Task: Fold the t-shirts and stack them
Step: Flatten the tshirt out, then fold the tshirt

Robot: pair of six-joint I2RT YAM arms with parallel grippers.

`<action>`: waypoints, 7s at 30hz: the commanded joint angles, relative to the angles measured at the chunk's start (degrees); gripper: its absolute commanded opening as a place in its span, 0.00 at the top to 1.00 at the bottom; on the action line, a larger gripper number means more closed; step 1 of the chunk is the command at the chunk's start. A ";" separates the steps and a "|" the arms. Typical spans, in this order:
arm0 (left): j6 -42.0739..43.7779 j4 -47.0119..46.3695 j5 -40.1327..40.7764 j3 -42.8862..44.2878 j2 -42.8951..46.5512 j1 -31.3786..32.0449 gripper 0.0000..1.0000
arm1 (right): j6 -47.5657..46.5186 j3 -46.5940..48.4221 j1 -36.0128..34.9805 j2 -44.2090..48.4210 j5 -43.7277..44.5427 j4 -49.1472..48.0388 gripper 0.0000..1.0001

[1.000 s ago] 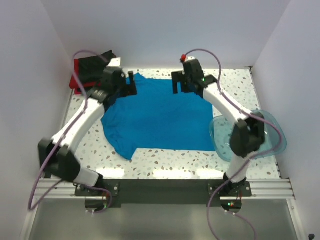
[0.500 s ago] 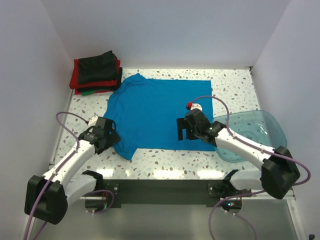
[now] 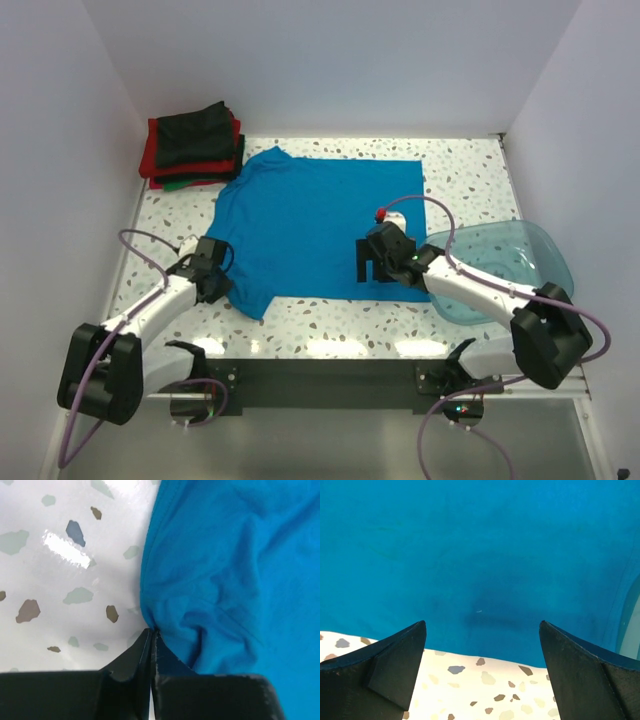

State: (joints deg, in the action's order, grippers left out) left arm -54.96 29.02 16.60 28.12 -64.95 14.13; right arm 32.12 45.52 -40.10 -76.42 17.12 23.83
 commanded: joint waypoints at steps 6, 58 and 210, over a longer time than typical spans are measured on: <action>-3.05 8.49 10.02 4.74 -0.36 -0.68 1.00 | 3.04 -2.54 -0.07 -2.85 6.34 1.12 0.01; -9.81 15.02 -10.28 -5.18 17.13 -3.32 0.44 | 6.55 -4.82 0.37 11.65 10.38 8.86 0.01; 10.84 -6.16 -6.93 45.09 -42.10 -1.21 0.45 | -3.20 17.32 9.69 -23.95 2.74 -1.95 0.02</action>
State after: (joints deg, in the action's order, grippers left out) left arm -43.16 22.57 9.37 70.94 -106.45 12.88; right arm 27.68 62.92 -30.46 -100.01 17.21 22.11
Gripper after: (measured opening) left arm 0.585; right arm 0.985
